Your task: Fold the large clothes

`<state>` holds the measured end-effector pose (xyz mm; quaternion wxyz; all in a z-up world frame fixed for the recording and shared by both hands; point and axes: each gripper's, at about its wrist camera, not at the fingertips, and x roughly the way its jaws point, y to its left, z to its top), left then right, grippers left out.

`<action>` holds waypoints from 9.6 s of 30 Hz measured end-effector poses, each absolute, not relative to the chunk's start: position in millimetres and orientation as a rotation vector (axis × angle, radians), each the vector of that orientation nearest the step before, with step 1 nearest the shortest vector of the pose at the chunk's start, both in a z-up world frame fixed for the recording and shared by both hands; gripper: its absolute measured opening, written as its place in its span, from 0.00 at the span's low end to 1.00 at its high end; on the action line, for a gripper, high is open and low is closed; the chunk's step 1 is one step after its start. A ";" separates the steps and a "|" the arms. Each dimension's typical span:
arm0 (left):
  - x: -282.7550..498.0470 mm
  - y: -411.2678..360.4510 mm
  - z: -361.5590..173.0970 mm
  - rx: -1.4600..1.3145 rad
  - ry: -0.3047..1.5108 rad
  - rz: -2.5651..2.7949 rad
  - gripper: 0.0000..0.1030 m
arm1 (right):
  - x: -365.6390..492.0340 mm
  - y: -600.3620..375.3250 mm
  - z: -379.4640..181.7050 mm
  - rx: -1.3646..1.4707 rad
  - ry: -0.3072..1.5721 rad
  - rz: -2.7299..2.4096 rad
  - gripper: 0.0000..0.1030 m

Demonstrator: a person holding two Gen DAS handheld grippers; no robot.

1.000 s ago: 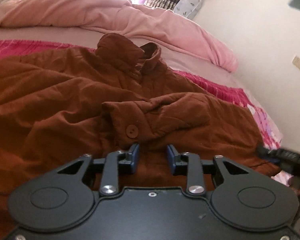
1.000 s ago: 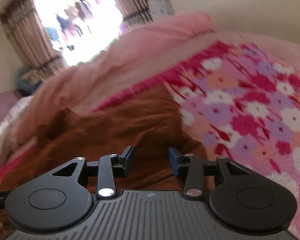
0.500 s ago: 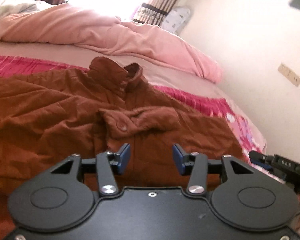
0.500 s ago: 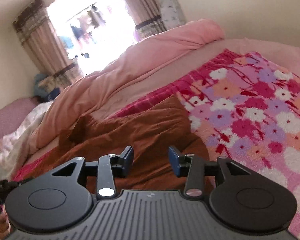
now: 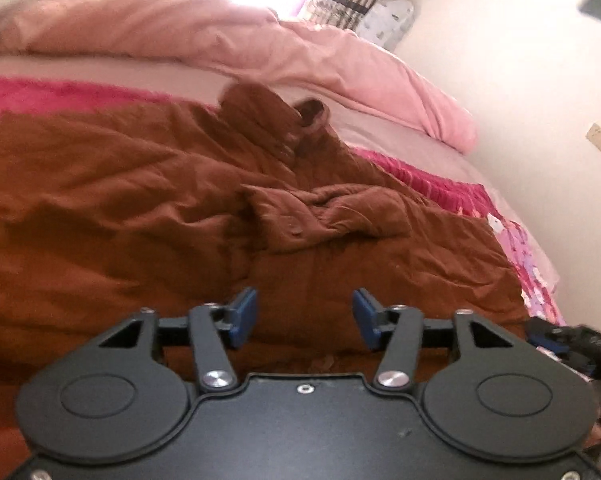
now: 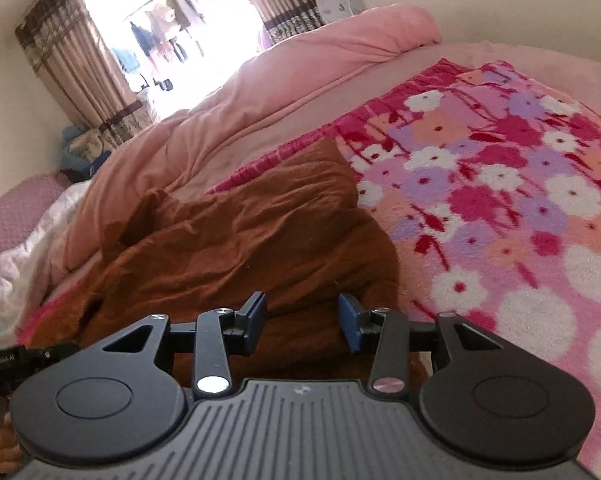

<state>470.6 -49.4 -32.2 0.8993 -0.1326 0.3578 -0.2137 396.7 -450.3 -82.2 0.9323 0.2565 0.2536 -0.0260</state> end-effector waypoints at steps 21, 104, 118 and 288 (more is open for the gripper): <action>192.7 209.9 -61.5 -0.509 0.689 -0.072 0.70 | 171.3 -508.2 -135.9 0.789 0.599 0.119 0.70; 592.3 168.3 -31.8 -0.513 0.800 -0.271 0.22 | 527.9 -528.1 -53.7 0.907 0.534 0.120 0.12; 519.2 205.0 3.2 -0.408 0.657 -0.246 0.61 | 479.6 -537.0 -69.4 0.872 0.462 0.095 0.73; 412.6 105.8 1.2 -0.180 0.526 -0.110 0.62 | 382.6 -408.1 -59.8 0.330 0.324 -0.089 0.21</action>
